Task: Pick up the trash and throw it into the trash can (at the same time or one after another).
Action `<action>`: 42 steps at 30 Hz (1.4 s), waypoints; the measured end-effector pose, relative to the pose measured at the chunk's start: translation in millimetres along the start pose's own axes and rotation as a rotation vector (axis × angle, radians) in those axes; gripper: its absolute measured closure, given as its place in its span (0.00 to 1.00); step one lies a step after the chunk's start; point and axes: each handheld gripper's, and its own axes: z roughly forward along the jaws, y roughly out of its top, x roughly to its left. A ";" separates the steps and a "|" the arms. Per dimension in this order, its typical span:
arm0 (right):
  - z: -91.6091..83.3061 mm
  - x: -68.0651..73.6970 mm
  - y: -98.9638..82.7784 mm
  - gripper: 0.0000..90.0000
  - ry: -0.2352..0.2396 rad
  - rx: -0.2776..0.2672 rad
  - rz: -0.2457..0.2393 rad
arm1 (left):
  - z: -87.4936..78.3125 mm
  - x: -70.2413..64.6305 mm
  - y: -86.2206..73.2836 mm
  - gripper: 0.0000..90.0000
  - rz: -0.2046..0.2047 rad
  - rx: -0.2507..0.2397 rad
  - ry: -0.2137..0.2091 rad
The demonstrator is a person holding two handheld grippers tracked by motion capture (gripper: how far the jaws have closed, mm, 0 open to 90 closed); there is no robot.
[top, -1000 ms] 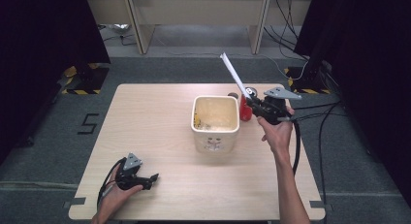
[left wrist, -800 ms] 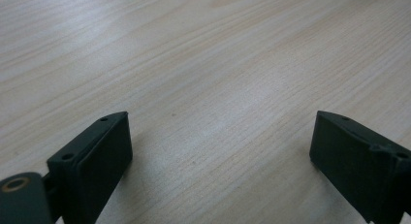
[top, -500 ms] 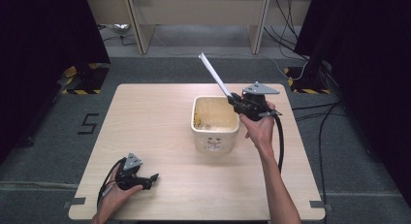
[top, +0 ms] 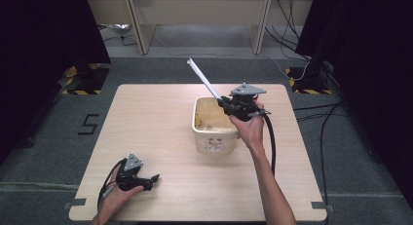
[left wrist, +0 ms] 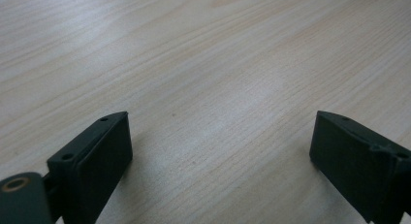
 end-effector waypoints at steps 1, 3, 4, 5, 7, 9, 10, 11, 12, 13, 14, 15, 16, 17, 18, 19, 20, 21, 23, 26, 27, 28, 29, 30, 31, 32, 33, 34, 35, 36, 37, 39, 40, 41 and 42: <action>1.5 0.5 -0.1 0.88 0.007 0.004 0.003 | 0.0 0.0 0.0 0.08 0.000 0.000 0.000; 4.5 1.0 -0.4 0.88 0.015 0.013 0.003 | -0.1 0.0 0.0 0.08 0.000 0.001 0.000; 5.7 1.3 -0.8 0.88 0.018 0.017 0.003 | -0.1 0.0 0.1 0.08 0.000 0.002 -0.001; 5.7 1.3 -0.8 0.88 0.018 0.017 0.003 | -0.1 0.0 0.1 0.08 0.000 0.002 -0.001; 8.6 2.0 -1.7 0.88 0.022 0.029 -0.002 | 0.2 -0.2 0.0 0.08 -0.003 -0.003 0.001; 10.8 2.1 -2.7 0.88 0.025 0.036 0.002 | 0.1 -0.2 0.0 0.08 -0.003 -0.002 0.001; 10.8 2.1 -2.7 0.88 0.025 0.036 0.002 | 0.1 -0.2 0.0 0.08 -0.003 -0.002 0.001; 13.2 2.5 -3.9 0.88 0.030 0.044 0.002 | 0.0 0.0 0.1 0.08 -0.001 -0.001 0.001; 13.2 2.5 -3.9 0.88 0.030 0.044 0.002 | 0.0 0.0 0.1 0.08 -0.001 -0.001 0.001; 15.0 2.8 -5.3 0.88 0.034 0.051 0.001 | 0.1 0.0 0.0 0.08 -0.001 -0.002 0.001; 15.0 2.8 -5.3 0.88 0.034 0.051 0.001 | 0.1 0.0 0.0 0.08 -0.001 -0.002 0.001; 17.2 2.8 -7.9 0.88 0.038 0.058 0.007 | 0.1 -0.1 0.0 0.08 -0.002 -0.002 0.002; 18.6 2.9 -9.4 0.88 0.040 0.065 0.008 | 0.0 0.0 0.1 0.08 -0.001 0.000 0.001; 18.6 2.9 -9.4 0.88 0.040 0.065 0.008 | 0.0 0.0 0.1 0.08 -0.001 0.000 0.001; 20.8 2.9 -11.8 0.88 0.046 0.078 0.002 | 0.1 -0.1 0.0 0.08 -0.001 -0.002 0.002; 20.8 2.9 -11.8 0.88 0.046 0.078 0.002 | 0.1 -0.1 0.0 0.08 -0.001 -0.002 0.002; 21.2 2.5 -12.9 0.88 0.047 0.079 0.002 | 0.1 -0.1 0.0 0.08 -0.001 -0.002 0.001; 21.3 1.9 -14.9 0.88 0.052 0.082 0.012 | 0.0 -0.1 0.0 0.08 -0.001 -0.001 0.002; 21.3 1.7 -15.6 0.88 0.050 0.085 0.009 | 0.1 -0.1 0.0 0.08 -0.001 -0.001 0.001; 19.3 0.5 -17.0 0.88 0.053 0.092 0.007 | 0.1 -0.1 0.0 0.08 -0.001 -0.002 0.002; 19.3 0.5 -17.0 0.88 0.053 0.092 0.007 | 0.1 -0.1 0.0 0.08 -0.002 -0.002 0.001; 19.6 1.3 -18.2 0.88 0.055 0.100 0.004 | 0.1 -0.1 0.0 0.08 -0.002 -0.002 0.002; 19.9 1.6 -18.8 0.88 0.057 0.105 -0.003 | 0.1 -0.1 0.0 0.08 -0.002 -0.002 0.002; 20.3 2.2 -19.6 0.88 0.059 0.109 -0.004 | 0.1 -0.1 0.0 0.08 -0.002 -0.002 0.002; 20.7 2.2 -20.4 0.88 0.060 0.114 -0.009 | 0.0 0.0 0.1 0.08 -0.001 -0.001 0.001; 21.3 2.7 -21.3 0.88 0.062 0.116 -0.005 | 0.0 0.0 0.1 0.08 -0.001 0.000 0.001; 22.1 2.8 -22.0 0.88 0.063 0.120 -0.008 | 0.0 0.0 0.1 0.08 -0.001 0.000 0.001; 22.6 2.8 -22.3 0.88 0.064 0.126 -0.011 | 0.1 -0.1 0.0 0.08 -0.002 -0.002 0.002; 23.1 2.8 -22.6 0.88 0.065 0.130 -0.012 | 0.0 0.0 0.1 0.08 -0.001 0.000 0.001; 23.1 2.8 -22.6 0.88 0.065 0.130 -0.012 | 0.0 0.0 0.1 0.08 -0.001 0.000 0.001; 23.8 2.6 -22.8 0.88 0.065 0.128 -0.012 | 0.0 0.0 0.1 0.08 -0.001 0.000 0.001; 25.6 2.1 -22.9 0.88 0.067 0.138 -0.009 | 0.1 0.0 0.1 0.08 -0.001 -0.001 0.002; 25.6 2.1 -22.9 0.88 0.067 0.138 -0.009 | -0.1 0.1 0.2 0.08 -0.001 0.002 0.000; 26.1 2.0 -22.8 0.87 0.069 0.146 -0.011 | -0.1 0.1 0.2 0.08 -0.001 0.001 0.000; 26.5 2.0 -22.8 0.87 0.071 0.148 -0.008 | -0.1 0.1 0.2 0.08 -0.001 0.001 0.000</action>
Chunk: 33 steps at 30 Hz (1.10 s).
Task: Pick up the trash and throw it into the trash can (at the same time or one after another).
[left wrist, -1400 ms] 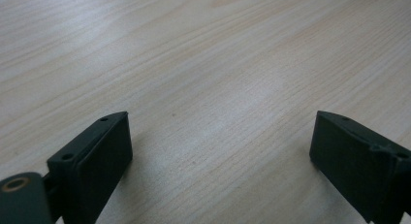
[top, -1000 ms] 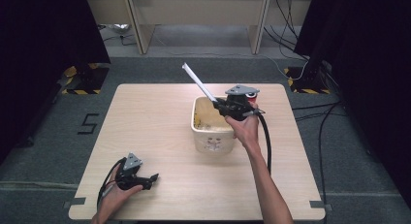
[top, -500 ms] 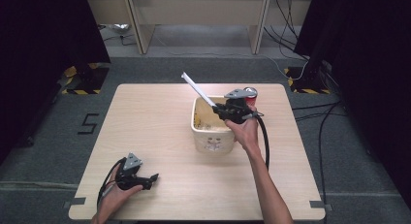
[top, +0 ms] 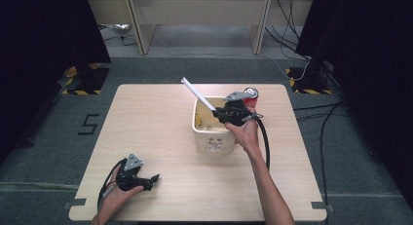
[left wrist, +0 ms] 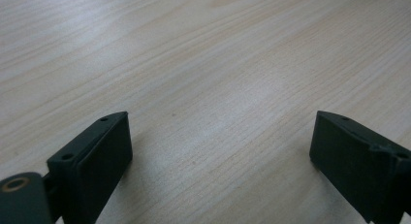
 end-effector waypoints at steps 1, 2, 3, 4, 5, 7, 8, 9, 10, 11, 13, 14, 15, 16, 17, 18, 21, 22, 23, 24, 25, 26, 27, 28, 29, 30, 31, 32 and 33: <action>0.2 -0.3 0.2 0.82 -0.002 -0.003 0.010 | 0.2 -0.1 -0.1 0.08 0.000 -0.003 0.001; 0.2 -0.3 0.2 0.82 -0.002 -0.003 0.010 | 0.0 -0.1 0.0 0.08 0.000 -0.001 0.001; 0.4 -0.4 0.5 0.73 0.007 0.010 0.016 | 0.0 0.0 0.0 0.08 0.000 0.000 0.000; 0.4 -0.4 0.5 0.73 0.007 0.010 0.016 | 0.0 -0.1 0.0 0.08 0.000 -0.001 0.001; 0.0 -0.2 0.8 0.68 -0.003 0.008 0.019 | -0.1 0.0 0.0 0.08 0.000 0.001 0.000; -1.7 -0.2 1.7 0.61 -0.017 0.004 0.023 | 0.0 0.0 0.0 0.08 0.000 0.000 0.000; -4.3 -0.6 2.5 0.57 -0.014 0.002 0.033 | 0.1 -0.1 0.0 0.08 0.000 -0.001 0.001; -6.0 -0.9 3.1 0.55 -0.016 -0.006 0.034 | 0.1 0.0 0.0 0.08 0.000 -0.001 0.000; -8.1 -1.3 3.8 0.53 -0.020 -0.012 0.032 | 0.1 0.0 0.0 0.08 0.000 -0.001 0.000; -8.1 -1.3 3.8 0.53 -0.020 -0.012 0.032 | 0.1 0.0 0.0 0.08 0.000 -0.001 0.000; -12.6 -2.5 5.0 0.50 -0.033 -0.028 0.031 | 0.1 -0.1 -0.1 0.08 0.000 -0.002 0.001; -15.1 -3.4 5.5 0.49 -0.038 -0.034 0.035 | 0.1 -0.1 -0.1 0.08 0.000 -0.001 0.001; -20.3 -6.2 6.4 0.47 -0.048 -0.048 0.039 | 0.1 -0.1 -0.1 0.08 0.000 -0.002 0.001; -20.3 -6.2 6.4 0.47 -0.048 -0.048 0.039 | 0.1 -0.1 -0.1 0.08 0.000 -0.002 0.001; -23.3 -8.1 6.9 0.46 -0.056 -0.055 0.042 | 0.1 -0.1 0.0 0.08 0.000 -0.001 0.001; -26.1 -10.1 7.0 0.45 -0.063 -0.064 0.049 | 0.2 -0.1 -0.1 0.08 0.000 -0.002 0.002; -35.6 -17.9 5.2 0.43 -0.085 -0.076 0.066 | 0.2 -0.2 -0.1 0.08 -0.001 -0.003 0.002; -35.6 -17.9 5.2 0.43 -0.085 -0.076 0.066 | 0.2 -0.2 -0.1 0.08 -0.001 -0.003 0.002; -39.4 -22.3 2.9 0.42 -0.101 -0.085 0.081 | 0.2 -0.2 -0.1 0.08 -0.001 -0.002 0.002; -41.1 -23.9 1.8 0.42 -0.105 -0.087 0.087 | 0.2 -0.2 -0.1 0.08 0.000 -0.003 0.002; -41.1 -23.9 1.8 0.42 -0.105 -0.087 0.087 | 0.2 -0.2 -0.1 0.08 -0.001 -0.003 0.002; -44.2 -27.3 0.0 0.42 -0.112 -0.092 0.089 | 0.2 -0.2 -0.1 0.08 -0.001 -0.003 0.002; -46.0 -29.0 -0.8 0.42 -0.116 -0.095 0.091 | 0.2 -0.1 -0.1 0.08 0.000 -0.002 0.002; -47.9 -30.7 -1.4 0.42 -0.119 -0.100 0.097 | 0.2 -0.1 -0.1 0.08 0.000 -0.002 0.002; -50.1 -32.7 -2.2 0.41 -0.122 -0.105 0.103 | 0.1 -0.1 -0.1 0.08 0.000 -0.002 0.001; -52.2 -34.7 -3.0 0.41 -0.126 -0.113 0.111 | 0.2 -0.2 -0.1 0.08 -0.001 -0.003 0.002; -54.6 -36.6 -3.6 0.41 -0.130 -0.117 0.117 | 0.2 -0.2 -0.1 0.08 -0.001 -0.003 0.002; -54.6 -36.6 -3.6 0.41 -0.130 -0.117 0.117 | 0.2 -0.2 -0.1 0.08 -0.001 -0.003 0.002; -57.0 -38.7 -4.3 0.41 -0.136 -0.120 0.120 | 0.2 -0.2 -0.1 0.08 -0.001 -0.003 0.002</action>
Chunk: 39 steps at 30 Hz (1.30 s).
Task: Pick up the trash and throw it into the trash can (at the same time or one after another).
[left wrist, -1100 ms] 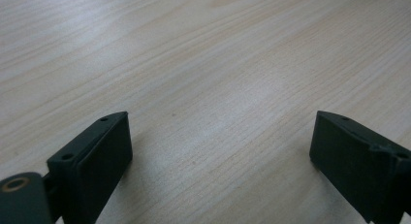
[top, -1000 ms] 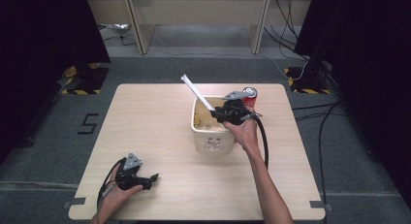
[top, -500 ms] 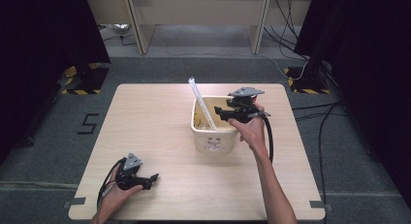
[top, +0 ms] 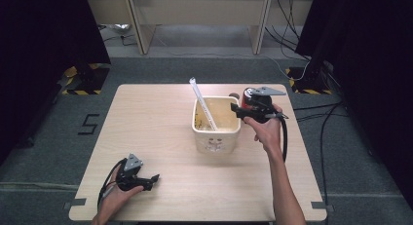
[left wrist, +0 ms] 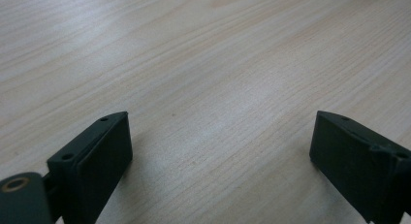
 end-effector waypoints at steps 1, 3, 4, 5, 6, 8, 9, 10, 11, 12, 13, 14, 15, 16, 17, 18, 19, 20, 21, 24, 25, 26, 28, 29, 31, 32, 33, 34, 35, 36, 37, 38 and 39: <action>-2.0 -2.3 -0.3 0.41 -0.008 -0.003 0.002 | 0.0 0.0 0.0 0.08 0.000 0.000 0.000; -5.6 -6.4 -1.5 0.41 -0.017 -0.006 0.011 | 0.0 0.0 0.0 0.08 0.000 0.001 0.000; -8.4 -9.7 -2.7 0.40 -0.023 -0.006 0.011 | 0.0 0.1 0.0 0.08 0.000 0.001 0.000; -8.4 -9.7 -2.7 0.40 -0.023 -0.006 0.011 | 0.0 0.1 0.0 0.08 0.000 0.001 0.000; -9.6 -11.4 -3.3 0.40 -0.030 -0.007 0.015 | 0.0 0.0 0.0 0.08 0.000 0.000 0.000; -12.0 -16.9 -5.9 0.39 -0.040 -0.011 0.035 | 0.0 0.0 0.0 0.08 0.000 0.001 0.000; -12.4 -18.5 -6.7 0.39 -0.041 -0.011 0.033 | 0.0 0.0 0.0 0.08 0.000 0.000 0.000; -12.4 -18.5 -6.7 0.39 -0.041 -0.011 0.033 | 0.0 0.0 0.0 0.08 0.000 0.000 0.000; -12.9 -19.7 -7.5 0.38 -0.044 -0.008 0.034 | 0.0 0.0 0.0 0.08 0.000 0.000 0.000; -13.4 -22.2 -8.8 0.37 -0.052 -0.006 0.045 | 0.0 0.0 0.0 0.08 0.000 0.000 0.000; -13.4 -22.2 -8.8 0.37 -0.052 -0.006 0.045 | 0.0 0.0 0.0 0.08 0.000 0.000 0.000; -13.2 -23.1 -9.3 0.36 -0.056 -0.009 0.054 | 0.0 0.0 0.0 0.08 0.000 0.000 0.000; -12.9 -23.9 -9.6 0.35 -0.057 -0.007 0.057 | 0.0 0.0 0.0 0.08 0.000 0.000 0.000; -12.7 -24.6 -9.8 0.34 -0.063 -0.004 0.057 | 0.0 0.0 0.0 0.08 0.000 0.000 0.000; -12.4 -25.2 -9.9 0.32 -0.072 0.000 0.059 | 0.0 0.0 0.0 0.08 0.000 0.000 0.000; -11.8 -26.2 -10.2 0.31 -0.082 0.002 0.062 | 0.0 0.0 0.0 0.08 0.000 0.001 0.000; -11.2 -27.4 -10.8 0.31 -0.092 0.002 0.066 | 0.0 0.0 0.0 0.08 0.000 0.001 0.000; -10.5 -28.6 -11.3 0.30 -0.099 0.004 0.069 | 0.0 0.0 0.0 0.08 0.000 0.000 0.000; -9.8 -30.0 -11.8 0.29 -0.104 0.009 0.071 | 0.0 0.1 0.0 0.08 0.000 0.001 -0.001; -8.0 -37.0 -14.6 0.29 -0.131 0.012 0.085 | 0.0 0.0 0.0 0.08 0.000 0.001 0.000; -8.0 -37.0 -14.6 0.29 -0.131 0.012 0.085 | 0.0 0.0 0.0 0.08 0.000 0.001 0.000; -7.4 -39.1 -15.4 0.29 -0.135 0.013 0.086 | 0.0 0.1 0.0 0.08 0.000 0.001 -0.001; -5.8 -44.0 -17.0 0.29 -0.147 0.018 0.086 | 0.0 0.1 0.0 0.08 0.001 0.001 -0.001; -3.9 -49.9 -19.9 0.29 -0.162 0.024 0.096 | 0.0 0.0 0.0 0.08 0.000 0.000 0.000; -2.8 -52.2 -21.6 0.29 -0.169 0.026 0.098 | 0.0 0.0 0.0 0.08 0.000 0.000 0.000; -1.7 -53.7 -23.0 0.29 -0.172 0.031 0.103 | 0.0 0.0 0.0 0.08 0.000 0.000 0.000; -0.5 -55.5 -24.3 0.29 -0.174 0.034 0.099 | 0.0 0.1 0.0 0.08 0.000 0.001 -0.001; 0.5 -56.9 -25.3 0.29 -0.179 0.034 0.100 | 0.1 0.0 0.0 0.08 0.000 -0.001 0.000; 1.8 -58.4 -26.4 0.29 -0.184 0.030 0.103 | 0.0 0.0 0.0 0.08 0.000 0.000 0.000; 3.2 -59.7 -27.6 0.29 -0.190 0.028 0.108 | 0.0 0.0 0.0 0.08 0.000 0.000 0.000; 4.8 -60.6 -28.6 0.29 -0.193 0.031 0.107 | 0.0 0.0 0.0 0.08 0.000 0.000 0.000; 6.5 -61.0 -29.5 0.29 -0.195 0.036 0.101 | 0.0 0.1 0.0 0.08 0.000 0.001 -0.001; 8.5 -61.1 -30.2 0.29 -0.196 0.038 0.097 | 0.0 0.0 0.0 0.08 0.000 0.000 0.000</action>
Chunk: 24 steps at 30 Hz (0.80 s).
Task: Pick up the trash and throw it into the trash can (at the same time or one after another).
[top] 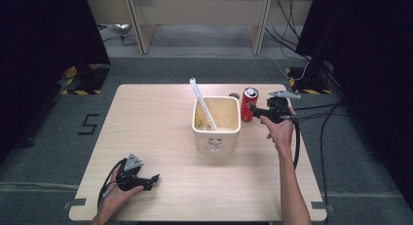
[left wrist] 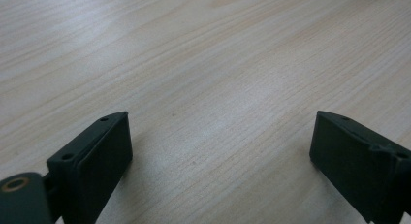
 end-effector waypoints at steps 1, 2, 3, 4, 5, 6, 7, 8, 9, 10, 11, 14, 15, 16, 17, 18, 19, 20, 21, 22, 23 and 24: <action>2.0 -0.1 -0.5 0.29 -0.003 -0.001 -0.008 | 0.0 0.0 0.0 0.08 0.000 0.000 0.000; 6.6 -0.5 -2.1 0.29 -0.004 0.000 -0.012 | -0.1 0.0 0.0 0.08 0.000 0.001 0.000; 9.1 -0.8 -2.9 0.29 -0.004 0.003 -0.013 | -0.1 0.0 0.0 0.08 0.001 0.001 -0.001; 9.1 -0.8 -2.9 0.29 -0.004 0.003 -0.013 | -0.1 0.0 0.0 0.08 0.001 0.001 -0.001; 11.7 -1.2 -3.6 0.29 -0.005 0.006 -0.016 | 0.0 0.0 0.0 0.08 0.000 0.000 0.000; 14.0 -1.5 -4.3 0.30 -0.009 0.009 -0.018 | 0.0 0.0 0.0 0.08 0.000 0.000 0.000; 16.3 -1.7 -5.1 0.30 -0.012 0.009 -0.017 | -0.1 0.0 0.0 0.08 0.000 0.001 0.000; 21.1 -2.1 -7.0 0.30 -0.017 0.017 -0.008 | 0.0 0.0 0.0 0.08 0.000 0.000 0.000; 23.4 -2.2 -7.6 0.30 -0.017 0.021 -0.009 | -0.1 0.1 0.1 0.08 0.000 0.002 -0.001; 25.5 -2.0 -8.0 0.31 -0.018 0.021 -0.012 | -0.1 0.0 0.0 0.08 0.000 0.001 0.000; 25.5 -2.0 -8.0 0.31 -0.018 0.021 -0.012 | -0.1 0.0 0.0 0.08 0.000 0.001 0.000; 31.3 -2.1 -9.6 0.31 -0.015 0.021 -0.015 | 0.0 0.0 0.0 0.08 0.000 0.000 0.000; 35.7 -2.8 -10.9 0.31 -0.010 0.023 -0.020 | 0.0 0.0 0.0 0.08 0.000 0.001 0.000; 37.8 -4.2 -11.5 0.31 -0.012 0.021 -0.025 | 0.0 0.0 0.0 0.08 0.000 0.000 0.000; 37.8 -4.2 -11.5 0.31 -0.012 0.021 -0.025 | 0.0 0.0 0.0 0.08 0.000 0.000 0.000; 39.6 -5.8 -12.4 0.31 -0.013 0.018 -0.023 | 0.0 0.0 0.0 0.08 0.000 0.001 0.000; 42.8 -8.5 -14.8 0.32 -0.009 0.015 -0.009 | 0.0 0.0 0.0 0.08 0.000 0.000 0.000; 42.8 -8.5 -14.8 0.32 -0.009 0.015 -0.009 | -0.1 0.1 0.0 0.08 0.000 0.001 -0.001; 46.0 -9.6 -16.8 0.32 -0.001 0.021 -0.006 | 0.0 0.0 0.0 0.08 0.000 0.000 -0.001; 46.0 -9.6 -16.8 0.32 -0.001 0.021 -0.006 | 0.0 0.0 0.0 0.08 0.000 0.000 0.000; 47.6 -9.7 -17.4 0.32 -0.002 0.022 -0.012 | 0.0 0.1 0.0 0.08 0.000 0.000 0.000; 50.3 -9.2 -18.6 0.32 -0.002 0.023 -0.013 | 0.0 0.0 0.0 0.08 0.000 -0.001 0.000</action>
